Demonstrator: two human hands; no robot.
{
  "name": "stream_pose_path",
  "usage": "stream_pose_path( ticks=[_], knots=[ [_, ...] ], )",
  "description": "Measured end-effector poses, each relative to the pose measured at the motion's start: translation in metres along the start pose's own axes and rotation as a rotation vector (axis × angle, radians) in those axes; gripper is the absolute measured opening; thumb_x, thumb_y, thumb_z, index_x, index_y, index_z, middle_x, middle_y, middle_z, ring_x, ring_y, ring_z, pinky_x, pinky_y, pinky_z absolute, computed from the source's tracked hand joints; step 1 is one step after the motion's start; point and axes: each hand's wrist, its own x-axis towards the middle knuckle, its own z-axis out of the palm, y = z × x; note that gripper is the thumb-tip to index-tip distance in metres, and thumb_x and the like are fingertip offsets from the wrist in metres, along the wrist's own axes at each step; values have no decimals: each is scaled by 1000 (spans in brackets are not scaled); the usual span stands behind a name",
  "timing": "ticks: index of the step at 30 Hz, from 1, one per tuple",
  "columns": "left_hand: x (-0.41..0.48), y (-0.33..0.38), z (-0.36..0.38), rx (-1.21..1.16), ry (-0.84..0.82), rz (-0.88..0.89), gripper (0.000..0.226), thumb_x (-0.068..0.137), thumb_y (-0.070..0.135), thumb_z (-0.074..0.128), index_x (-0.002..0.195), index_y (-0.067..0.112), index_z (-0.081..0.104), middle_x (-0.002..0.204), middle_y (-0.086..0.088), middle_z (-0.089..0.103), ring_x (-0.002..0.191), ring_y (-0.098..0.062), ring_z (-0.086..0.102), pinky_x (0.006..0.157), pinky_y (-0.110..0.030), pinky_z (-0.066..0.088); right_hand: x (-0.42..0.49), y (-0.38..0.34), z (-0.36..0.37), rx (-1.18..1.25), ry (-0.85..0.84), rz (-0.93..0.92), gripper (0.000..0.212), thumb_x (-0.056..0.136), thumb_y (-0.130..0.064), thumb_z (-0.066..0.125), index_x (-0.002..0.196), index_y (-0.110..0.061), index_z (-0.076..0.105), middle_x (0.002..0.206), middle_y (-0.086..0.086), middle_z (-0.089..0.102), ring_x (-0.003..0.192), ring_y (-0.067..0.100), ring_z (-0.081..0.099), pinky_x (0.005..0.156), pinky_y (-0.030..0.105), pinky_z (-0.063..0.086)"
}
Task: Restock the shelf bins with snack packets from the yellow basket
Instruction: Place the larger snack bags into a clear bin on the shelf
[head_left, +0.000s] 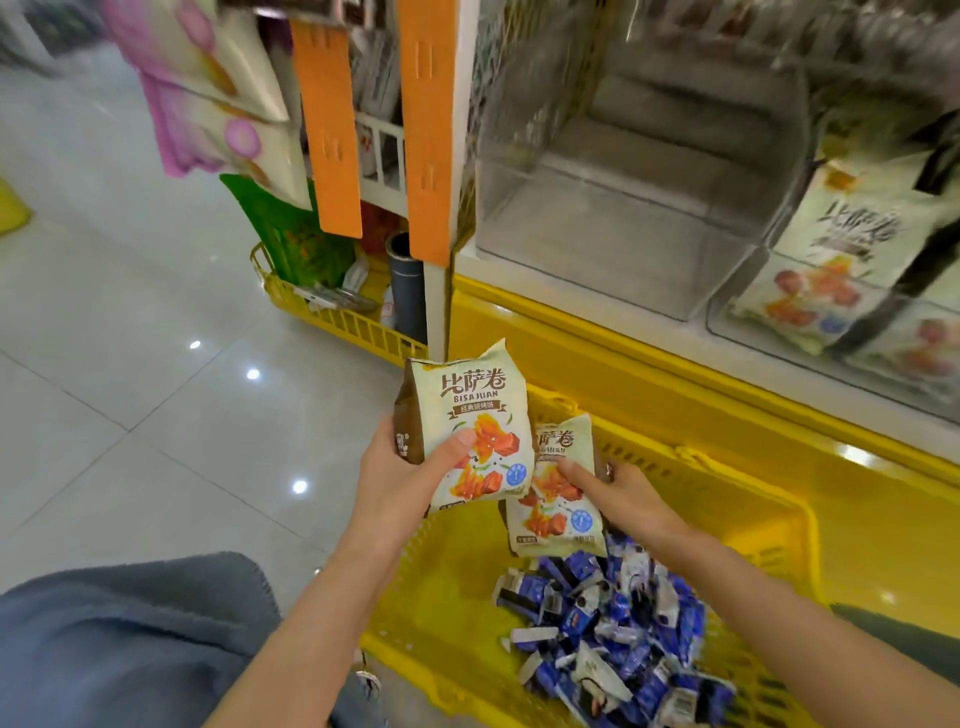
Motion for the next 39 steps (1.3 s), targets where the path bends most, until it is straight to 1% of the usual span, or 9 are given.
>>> stream_pose_path(
  ticks=[3,7,13,15,20,26,30,34,39],
  knots=[
    [-10,16,10,34,-60,70,36,72,25,77,103,30,58,95,7,72,79,-10,71,59,-22,56,-22,-20,-35,-15,77,-59,40,78,-50,65,105,-22,55,68,-10,72,61,8,70,49,19,52],
    [-21,32,23,72,-136,126,44,72,24,77,111,25,57,100,4,71,84,-12,70,65,-27,58,-55,-47,-81,-60,218,-177,24,77,-47,68,84,-30,52,57,-20,65,52,-1,65,42,13,46],
    [-21,58,50,209,-205,265,45,68,26,80,106,30,56,94,12,70,83,-5,68,67,-23,56,-108,-86,-150,-201,410,-356,43,76,-45,69,110,-24,53,93,-7,67,78,8,68,68,27,56],
    [-20,72,62,249,-241,333,41,66,27,81,97,34,55,85,19,70,76,5,66,58,-12,51,-121,-102,-172,-187,507,-437,45,77,-41,69,113,-25,48,96,-8,64,82,4,65,65,23,54],
    [-18,96,90,251,-326,379,44,67,29,80,102,36,52,95,16,66,83,-2,67,57,-13,52,-131,-133,-212,-141,759,-660,39,83,-26,67,112,-27,41,91,-24,54,78,-13,57,57,7,47],
    [-18,104,114,162,-330,364,52,69,28,78,113,28,51,95,15,64,81,-2,65,50,-8,48,-97,-142,-222,-193,680,-646,46,86,-13,65,123,-16,39,103,-14,53,90,-3,53,57,0,45],
    [-14,110,123,103,-304,348,50,69,30,78,110,30,49,89,18,61,76,-1,63,46,-9,46,-72,-138,-226,-129,624,-546,52,87,-20,62,131,-17,35,100,-15,54,80,-2,58,53,7,49],
    [-9,115,129,65,-291,326,44,69,33,77,103,34,49,91,16,63,77,-4,66,48,-11,49,-50,-138,-233,-22,520,-418,45,85,-32,63,121,-24,38,105,-10,57,76,-2,61,51,12,51],
    [-5,121,134,26,-291,318,40,69,34,77,97,38,47,89,17,61,77,-4,65,48,-11,49,-37,-129,-237,-71,458,-329,59,82,-38,65,130,-27,33,124,-4,55,100,12,59,82,33,52]
  ],
)
